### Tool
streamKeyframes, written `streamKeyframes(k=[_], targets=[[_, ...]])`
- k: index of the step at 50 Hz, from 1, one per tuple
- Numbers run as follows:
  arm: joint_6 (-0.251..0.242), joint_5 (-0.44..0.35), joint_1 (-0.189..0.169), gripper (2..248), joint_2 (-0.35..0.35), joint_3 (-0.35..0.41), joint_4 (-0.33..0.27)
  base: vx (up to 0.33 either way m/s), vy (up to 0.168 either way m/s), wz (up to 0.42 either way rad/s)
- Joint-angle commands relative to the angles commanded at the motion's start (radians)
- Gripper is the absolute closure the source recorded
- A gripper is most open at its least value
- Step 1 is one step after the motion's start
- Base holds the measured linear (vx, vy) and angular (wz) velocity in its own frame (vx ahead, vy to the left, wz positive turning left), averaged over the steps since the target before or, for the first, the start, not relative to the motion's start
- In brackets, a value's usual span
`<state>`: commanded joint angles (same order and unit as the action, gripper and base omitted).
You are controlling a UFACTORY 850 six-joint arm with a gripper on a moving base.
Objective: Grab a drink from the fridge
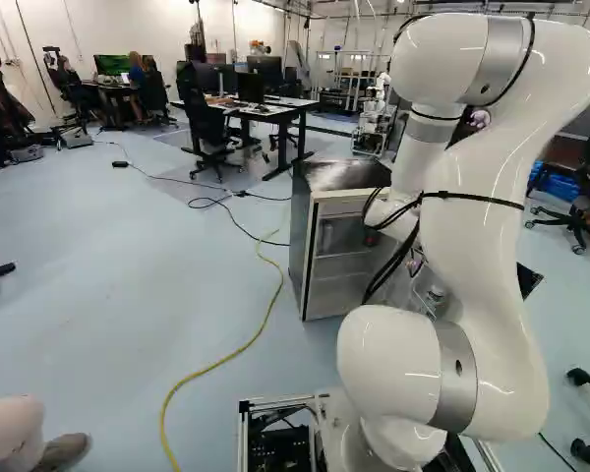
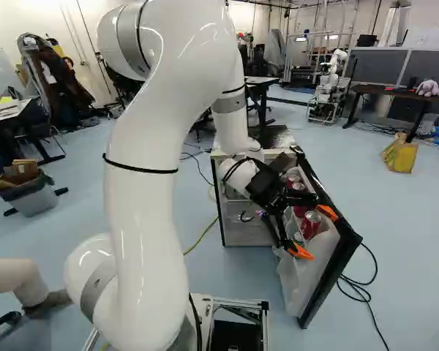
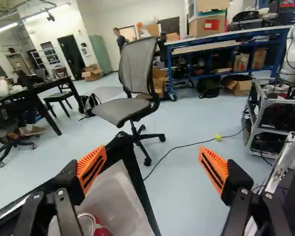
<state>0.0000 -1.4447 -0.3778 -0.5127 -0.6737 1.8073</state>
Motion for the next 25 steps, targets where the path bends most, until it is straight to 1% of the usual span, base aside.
streamKeyframes(k=[13, 25], targets=[[0.000, -0.037, 0.064, 3, 0.043, 0.102, -0.123, 0.000, 0.000, 0.000], [0.000, -0.048, 0.125, 3, 0.086, 0.194, -0.246, 0.000, 0.000, 0.000]])
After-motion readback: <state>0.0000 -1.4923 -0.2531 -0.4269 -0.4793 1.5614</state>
